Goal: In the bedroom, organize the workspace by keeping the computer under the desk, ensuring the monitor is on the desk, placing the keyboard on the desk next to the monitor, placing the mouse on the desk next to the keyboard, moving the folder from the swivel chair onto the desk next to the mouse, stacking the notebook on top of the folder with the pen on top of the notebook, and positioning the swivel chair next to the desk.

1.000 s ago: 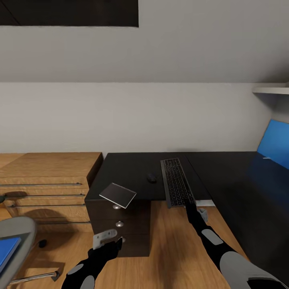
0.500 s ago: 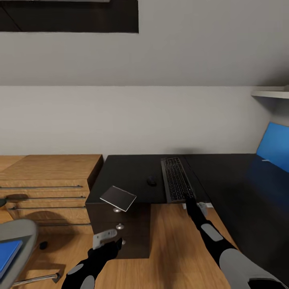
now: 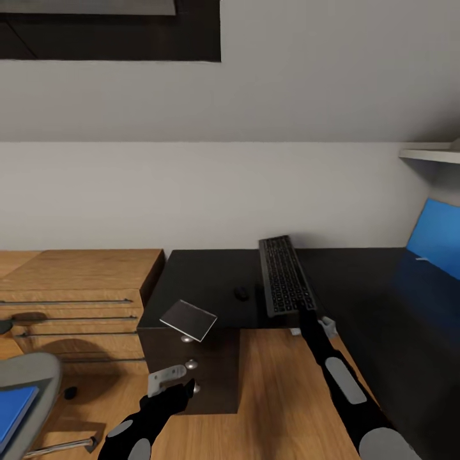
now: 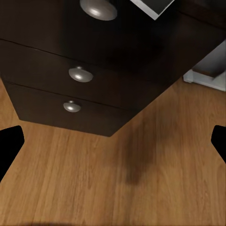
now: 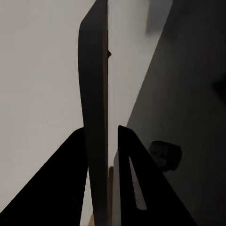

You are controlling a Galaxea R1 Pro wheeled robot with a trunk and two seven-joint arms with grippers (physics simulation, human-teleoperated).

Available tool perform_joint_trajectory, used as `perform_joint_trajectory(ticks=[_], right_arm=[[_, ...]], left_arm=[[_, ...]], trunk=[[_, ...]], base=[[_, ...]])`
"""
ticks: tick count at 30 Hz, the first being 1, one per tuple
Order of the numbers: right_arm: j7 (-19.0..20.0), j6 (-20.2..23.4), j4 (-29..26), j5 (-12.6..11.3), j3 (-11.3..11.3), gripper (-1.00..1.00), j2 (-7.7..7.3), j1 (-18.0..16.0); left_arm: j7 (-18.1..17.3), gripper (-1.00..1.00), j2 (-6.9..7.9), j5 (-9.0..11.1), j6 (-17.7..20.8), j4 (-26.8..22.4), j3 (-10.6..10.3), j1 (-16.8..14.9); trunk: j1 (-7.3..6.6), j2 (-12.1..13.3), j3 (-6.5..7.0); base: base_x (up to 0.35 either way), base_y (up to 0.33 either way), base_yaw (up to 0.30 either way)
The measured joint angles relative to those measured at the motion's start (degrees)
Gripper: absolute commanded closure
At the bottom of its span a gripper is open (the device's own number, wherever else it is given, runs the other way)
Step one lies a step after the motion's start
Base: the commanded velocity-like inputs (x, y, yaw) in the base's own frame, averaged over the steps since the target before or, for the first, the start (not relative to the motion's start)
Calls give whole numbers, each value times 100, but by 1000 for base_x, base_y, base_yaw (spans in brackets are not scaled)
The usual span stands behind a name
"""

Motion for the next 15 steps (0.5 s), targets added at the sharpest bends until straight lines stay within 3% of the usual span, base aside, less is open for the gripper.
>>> perform_joint_trajectory(ticks=[5, 8, 11, 15], right_arm=[[-1262, -1, -2139, 8, 13, 100, 76, 1027], [-1723, -3, -3093, 11, 30, 100, 190, 1525], [-1857, 4, -3485, 11, 26, 100, 273, 1734], [-1874, 10, -3589, 4, 44, 100, 305, 1788]], left_arm=[[0, -100, 5, -2, 0, 0, 0, 0], [0, -100, 5, -3, 0, 0, 0, 0], [0, -100, 5, -3, 0, 0, 0, 0], [0, -100, 5, 1, 0, 0, 0, 0]], trunk=[[-110, 200, 90], [-176, 320, 144], [-176, 323, 144], [-176, 323, 144]], base=[[0, 0, 0], [0, 0, 0], [0, 0, 0], [0, 0, 0]])
